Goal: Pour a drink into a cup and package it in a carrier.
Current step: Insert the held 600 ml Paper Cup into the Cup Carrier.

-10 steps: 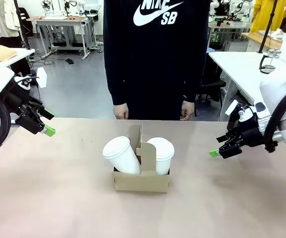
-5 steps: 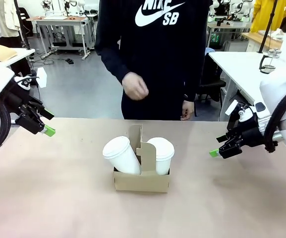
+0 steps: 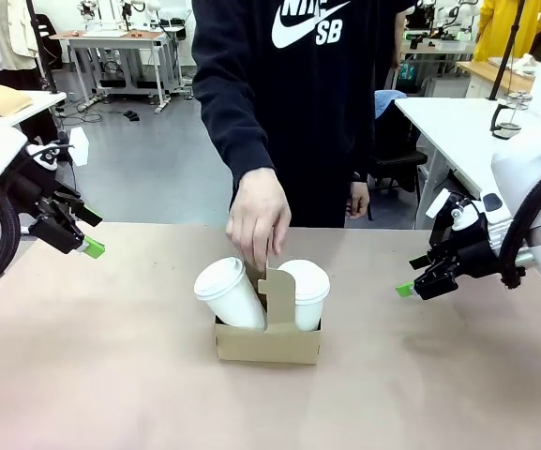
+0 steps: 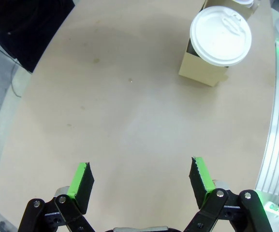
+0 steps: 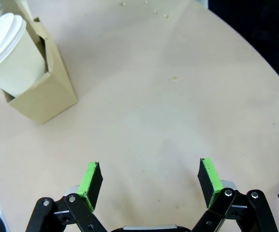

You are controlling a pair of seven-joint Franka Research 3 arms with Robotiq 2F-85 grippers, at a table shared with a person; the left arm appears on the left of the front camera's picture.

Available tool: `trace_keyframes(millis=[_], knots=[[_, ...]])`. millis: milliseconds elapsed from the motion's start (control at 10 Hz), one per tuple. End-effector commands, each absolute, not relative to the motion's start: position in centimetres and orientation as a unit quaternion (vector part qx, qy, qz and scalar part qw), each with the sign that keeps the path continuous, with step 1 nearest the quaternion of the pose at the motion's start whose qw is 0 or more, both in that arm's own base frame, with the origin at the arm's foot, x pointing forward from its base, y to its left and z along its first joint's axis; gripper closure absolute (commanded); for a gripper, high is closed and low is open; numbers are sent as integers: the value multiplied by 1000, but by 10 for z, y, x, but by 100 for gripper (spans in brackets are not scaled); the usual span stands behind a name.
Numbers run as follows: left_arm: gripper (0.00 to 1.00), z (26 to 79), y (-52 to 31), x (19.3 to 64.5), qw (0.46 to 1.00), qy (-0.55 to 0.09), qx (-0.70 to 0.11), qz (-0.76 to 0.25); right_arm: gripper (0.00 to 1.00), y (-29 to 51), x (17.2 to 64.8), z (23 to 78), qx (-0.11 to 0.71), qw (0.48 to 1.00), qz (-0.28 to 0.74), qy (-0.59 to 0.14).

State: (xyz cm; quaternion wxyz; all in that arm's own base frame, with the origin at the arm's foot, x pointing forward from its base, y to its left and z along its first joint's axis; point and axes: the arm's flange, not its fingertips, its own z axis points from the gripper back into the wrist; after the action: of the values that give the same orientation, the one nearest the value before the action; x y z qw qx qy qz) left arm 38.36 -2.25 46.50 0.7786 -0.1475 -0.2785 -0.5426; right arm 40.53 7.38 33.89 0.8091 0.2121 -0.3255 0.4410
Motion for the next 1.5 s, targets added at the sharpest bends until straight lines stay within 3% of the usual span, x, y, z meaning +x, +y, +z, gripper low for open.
trace_keyframes(millis=[0, 1400], knots=[[0, 464, -22, 384, 773, -286, -157, -543, 0, 74, 405, 342, 211, 808, 441, -327], [0, 464, -22, 384, 773, -286, -157, -543, 0, 74, 405, 342, 211, 808, 441, -327]])
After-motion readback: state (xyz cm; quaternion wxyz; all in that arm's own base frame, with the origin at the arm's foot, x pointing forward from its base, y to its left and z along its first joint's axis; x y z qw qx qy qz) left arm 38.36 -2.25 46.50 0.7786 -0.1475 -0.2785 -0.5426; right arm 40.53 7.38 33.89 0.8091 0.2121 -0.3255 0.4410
